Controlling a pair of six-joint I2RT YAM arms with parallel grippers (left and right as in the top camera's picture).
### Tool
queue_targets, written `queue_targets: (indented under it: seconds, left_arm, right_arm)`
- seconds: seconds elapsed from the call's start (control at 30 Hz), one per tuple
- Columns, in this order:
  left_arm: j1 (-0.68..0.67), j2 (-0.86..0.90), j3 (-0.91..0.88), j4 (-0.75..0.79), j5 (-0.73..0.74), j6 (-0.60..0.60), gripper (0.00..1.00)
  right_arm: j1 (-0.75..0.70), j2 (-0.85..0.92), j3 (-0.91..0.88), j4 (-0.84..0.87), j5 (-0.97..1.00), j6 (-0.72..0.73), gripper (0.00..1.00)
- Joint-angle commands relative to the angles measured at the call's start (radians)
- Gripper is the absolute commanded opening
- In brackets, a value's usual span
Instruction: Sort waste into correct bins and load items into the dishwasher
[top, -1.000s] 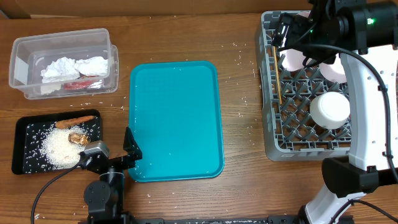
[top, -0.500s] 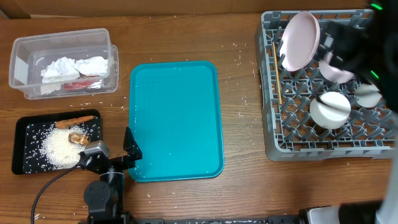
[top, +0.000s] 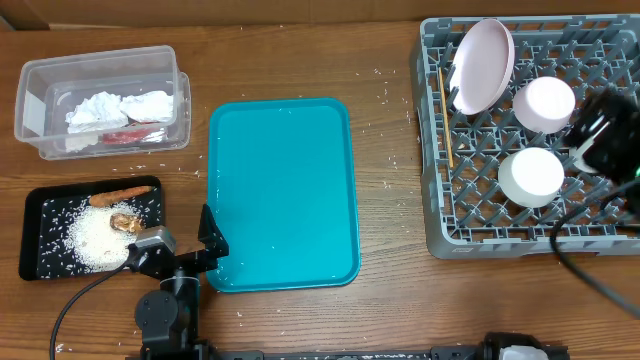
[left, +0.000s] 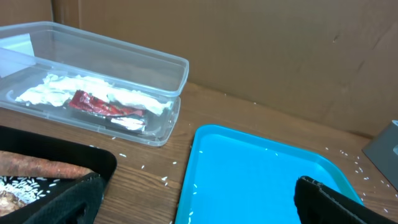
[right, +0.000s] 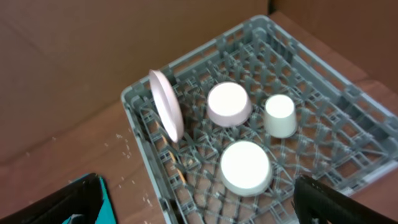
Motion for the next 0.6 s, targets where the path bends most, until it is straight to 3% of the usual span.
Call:
queue_targets:
  seconds: [0.0, 0.13, 0.37, 0.57]
  left_arm:
    - [-0.006, -0.013, -0.004, 0.002, 0.008, 0.015, 1.0]
    - [-0.006, -0.013, -0.004, 0.002, 0.008, 0.015, 1.0]
    - [-0.006, -0.013, -0.004, 0.002, 0.008, 0.015, 1.0]
    - [-0.006, -0.013, -0.004, 0.002, 0.008, 0.015, 1.0]
  right_arm:
    - [-0.005, -0.129, -0.196, 0.082, -0.034, 0.055, 1.0]
    - [-0.005, -0.256, -0.392, 0.192, -0.058, 0.143, 1.0]
    - [-0.006, -0.468, -0.774, 0.412, -0.014, 0.133, 1.0]
    - [-0.005, -0.649, -1.083, 0.699, -0.022, 0.133, 1.0]
